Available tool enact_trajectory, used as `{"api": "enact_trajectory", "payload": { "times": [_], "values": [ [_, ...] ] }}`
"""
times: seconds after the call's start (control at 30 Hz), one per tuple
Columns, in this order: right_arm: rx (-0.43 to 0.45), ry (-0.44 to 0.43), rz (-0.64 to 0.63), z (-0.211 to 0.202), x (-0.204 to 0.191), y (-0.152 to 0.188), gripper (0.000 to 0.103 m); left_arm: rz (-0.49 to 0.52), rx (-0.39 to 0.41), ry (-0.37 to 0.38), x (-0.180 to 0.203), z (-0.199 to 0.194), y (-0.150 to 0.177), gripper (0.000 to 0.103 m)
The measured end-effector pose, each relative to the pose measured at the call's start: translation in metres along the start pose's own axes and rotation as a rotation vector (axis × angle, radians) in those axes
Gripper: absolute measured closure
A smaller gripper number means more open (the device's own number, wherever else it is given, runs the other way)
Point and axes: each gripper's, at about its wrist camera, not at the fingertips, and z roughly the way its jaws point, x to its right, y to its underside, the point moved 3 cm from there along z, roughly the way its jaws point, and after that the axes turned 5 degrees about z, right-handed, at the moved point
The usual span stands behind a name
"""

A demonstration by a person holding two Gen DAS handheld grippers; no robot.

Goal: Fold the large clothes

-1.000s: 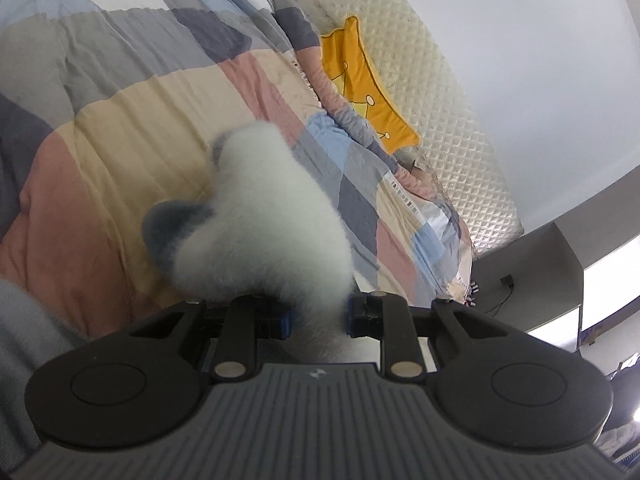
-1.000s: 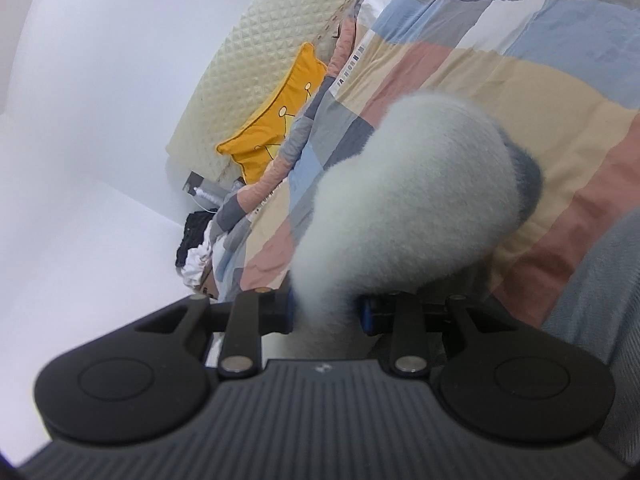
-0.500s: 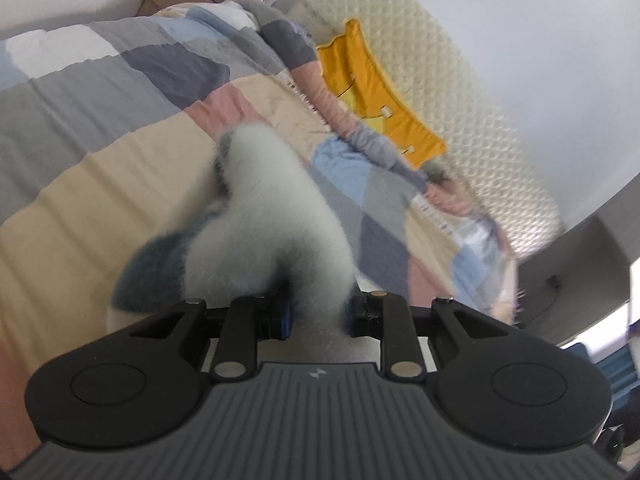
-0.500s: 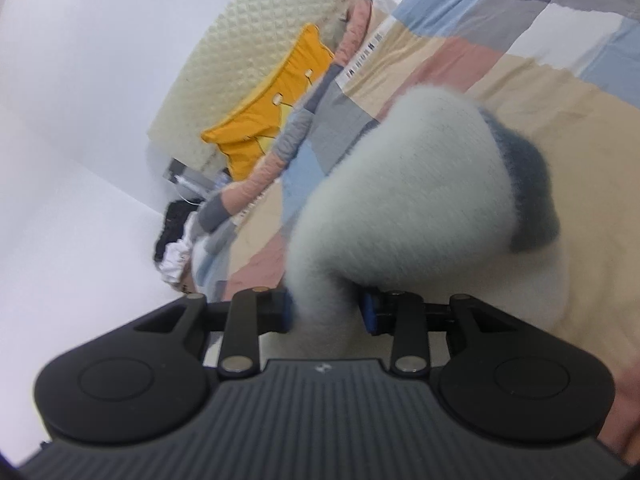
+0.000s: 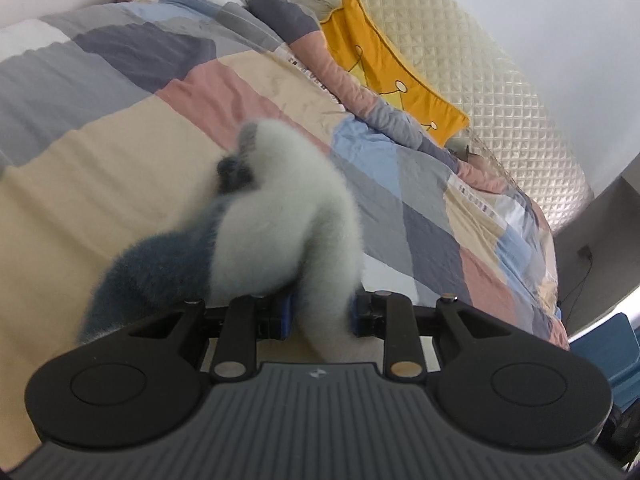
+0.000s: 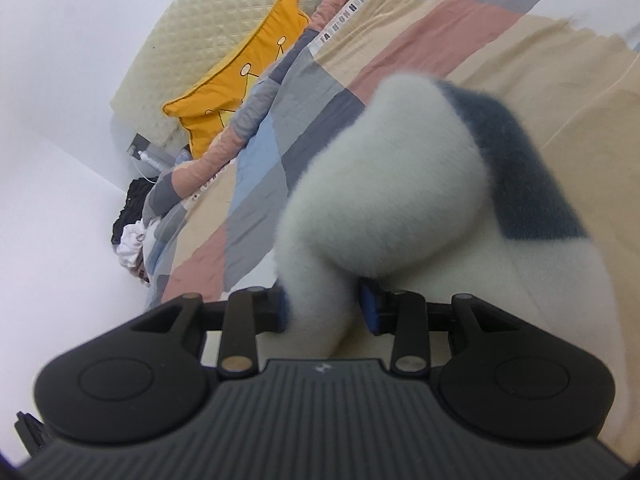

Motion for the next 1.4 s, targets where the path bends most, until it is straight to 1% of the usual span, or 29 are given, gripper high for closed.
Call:
{"api": "enact_trajectory", "payload": {
  "times": [0.1, 0.2, 0.33, 0.47, 0.53, 0.57, 0.63, 0.7, 0.73, 0.8, 0.83, 0.87, 0.9, 0.97, 1.07, 1.13, 1.2, 1.23, 1.27, 1.3, 1.33, 1.4],
  "values": [
    [0.013, 0.02, -0.056, 0.02, -0.001, -0.001, 0.064, 0.024, -0.009, -0.027, -0.004, 0.023, 0.003, 0.072],
    [0.021, 0.012, -0.071, 0.036, 0.002, -0.004, 0.064, -0.005, -0.002, -0.022, -0.013, 0.039, 0.004, 0.072],
    [0.035, -0.02, -0.089, 0.046, 0.005, -0.007, 0.064, 0.015, 0.006, -0.025, -0.012, 0.041, 0.005, 0.072],
    [0.037, -0.026, -0.091, 0.047, 0.004, -0.008, 0.064, 0.001, 0.021, -0.007, -0.01, 0.034, 0.005, 0.072],
    [0.033, -0.025, -0.085, 0.044, 0.002, -0.008, 0.064, 0.002, 0.025, 0.003, -0.008, 0.026, 0.005, 0.067],
    [0.03, -0.026, -0.079, 0.042, 0.001, -0.008, 0.062, -0.006, 0.027, 0.011, -0.007, 0.021, 0.005, 0.065],
    [0.021, -0.038, -0.068, 0.036, -0.002, -0.008, 0.056, -0.009, 0.035, 0.027, -0.004, 0.009, 0.007, 0.052],
    [0.021, -0.048, -0.057, 0.028, -0.005, -0.007, 0.051, 0.01, 0.046, 0.019, 0.001, -0.006, 0.008, 0.044],
    [0.022, -0.052, -0.056, 0.023, -0.007, -0.006, 0.05, 0.024, 0.048, 0.016, 0.004, -0.013, 0.009, 0.04],
    [0.032, -0.066, -0.08, 0.011, -0.013, -0.002, 0.048, 0.07, 0.024, 0.008, 0.01, -0.027, 0.013, 0.035],
    [0.038, -0.071, -0.098, 0.006, -0.016, -0.001, 0.044, 0.099, 0.014, -0.003, 0.015, -0.033, 0.016, 0.035],
    [0.042, -0.088, -0.124, -0.001, -0.02, 0.002, 0.025, 0.132, 0.014, -0.011, 0.02, -0.039, 0.021, 0.035],
    [0.042, -0.11, -0.144, -0.006, -0.024, 0.005, 0.016, 0.172, 0.021, -0.017, 0.026, -0.045, 0.025, 0.035],
    [0.042, -0.126, -0.189, -0.017, -0.031, 0.015, 0.016, 0.248, 0.018, -0.016, 0.037, -0.05, 0.032, 0.034],
    [-0.007, -0.111, -0.314, -0.018, -0.048, 0.033, 0.018, 0.34, 0.007, -0.028, 0.052, -0.044, 0.04, 0.034],
    [0.001, -0.079, -0.418, -0.013, -0.058, 0.043, 0.018, 0.377, -0.011, -0.043, 0.056, -0.035, 0.043, 0.034],
    [0.009, -0.036, -0.509, -0.003, -0.066, 0.046, 0.018, 0.411, -0.009, -0.076, 0.056, -0.024, 0.045, 0.034],
    [0.011, -0.025, -0.529, 0.001, -0.066, 0.045, 0.02, 0.421, -0.007, -0.097, 0.055, -0.019, 0.045, 0.034],
    [0.01, -0.02, -0.539, 0.007, -0.066, 0.044, 0.031, 0.428, -0.003, -0.118, 0.053, -0.014, 0.043, 0.034],
    [0.002, -0.02, -0.547, 0.016, -0.066, 0.041, 0.049, 0.428, 0.002, -0.133, 0.05, -0.009, 0.041, 0.034],
    [-0.003, -0.003, -0.56, 0.023, -0.065, 0.04, 0.055, 0.426, 0.005, -0.143, 0.048, -0.004, 0.038, 0.034],
    [-0.015, 0.046, -0.593, 0.039, -0.062, 0.038, 0.06, 0.423, 0.0, -0.16, 0.042, 0.009, 0.032, 0.034]
  ]
}}
